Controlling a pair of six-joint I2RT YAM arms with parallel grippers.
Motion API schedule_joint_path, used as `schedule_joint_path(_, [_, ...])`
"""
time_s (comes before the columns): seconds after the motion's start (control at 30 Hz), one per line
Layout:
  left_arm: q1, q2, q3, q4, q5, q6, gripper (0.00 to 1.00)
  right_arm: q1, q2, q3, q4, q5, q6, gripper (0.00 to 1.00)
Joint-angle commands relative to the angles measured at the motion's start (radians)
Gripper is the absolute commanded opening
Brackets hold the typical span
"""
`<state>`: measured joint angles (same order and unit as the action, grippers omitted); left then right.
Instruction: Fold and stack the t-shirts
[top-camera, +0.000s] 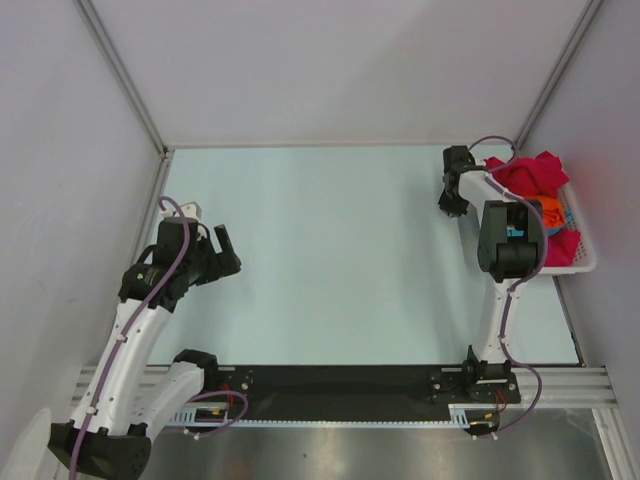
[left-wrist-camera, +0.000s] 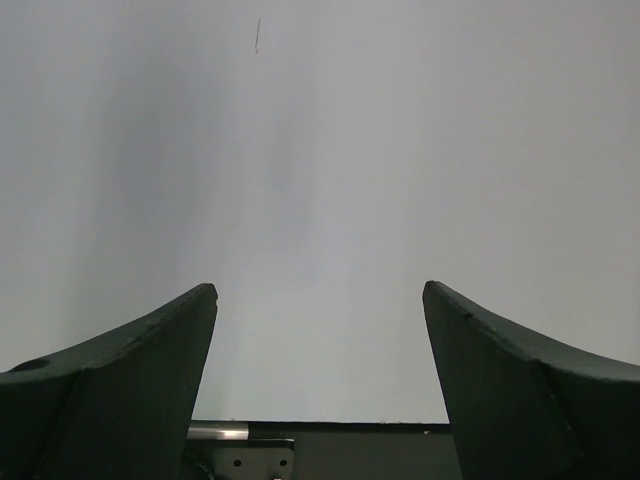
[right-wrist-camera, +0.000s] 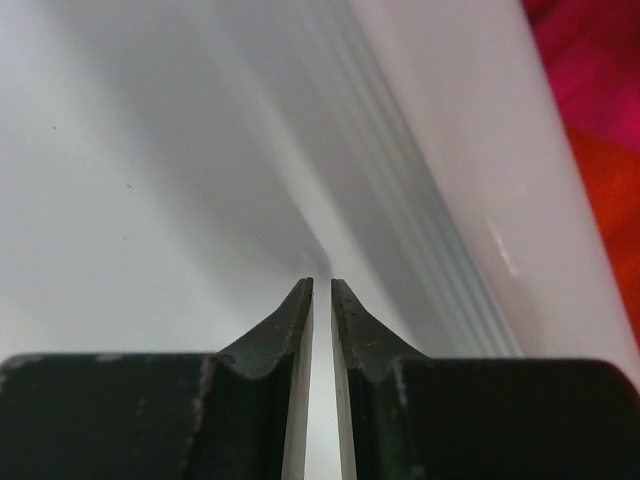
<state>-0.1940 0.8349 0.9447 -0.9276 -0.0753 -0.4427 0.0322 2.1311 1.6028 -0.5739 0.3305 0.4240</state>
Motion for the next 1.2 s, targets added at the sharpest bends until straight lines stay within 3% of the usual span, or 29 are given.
schedule_joint_path(0.0, [0.007, -0.005, 0.049, 0.007, -0.001, 0.016, 0.90, -0.057, 0.052, 0.063, -0.064, 0.051, -0.005, 0.18])
schedule_joint_path(0.3, [0.007, -0.005, 0.039, 0.004, -0.001, 0.004, 0.90, -0.008, -0.078, 0.060, -0.017, 0.002, -0.047, 0.24])
schedule_joint_path(0.57, [0.005, -0.002, 0.028, 0.010, -0.023, 0.007, 0.90, 0.018, -0.189, 0.229, -0.099, -0.074, -0.076, 0.34])
schedule_joint_path(0.7, [0.005, -0.003, 0.035, 0.012, -0.024, 0.009, 0.90, 0.008, -0.244, 0.235, -0.101, -0.094, -0.079, 0.39])
schedule_joint_path(0.8, [0.005, -0.006, 0.040, 0.012, -0.026, 0.010, 0.90, -0.025, -0.249, 0.236, -0.098, -0.082, -0.090, 0.43])
schedule_joint_path(0.93, [0.005, -0.029, 0.049, 0.006, -0.017, 0.015, 0.90, -0.161, -0.182, 0.276, -0.118, -0.077, -0.102, 0.47])
schedule_joint_path(1.17, [0.005, -0.158, 0.020, 0.082, 0.133, 0.091, 0.92, -0.294, -0.131, 0.339, -0.141, -0.125, -0.077, 0.54])
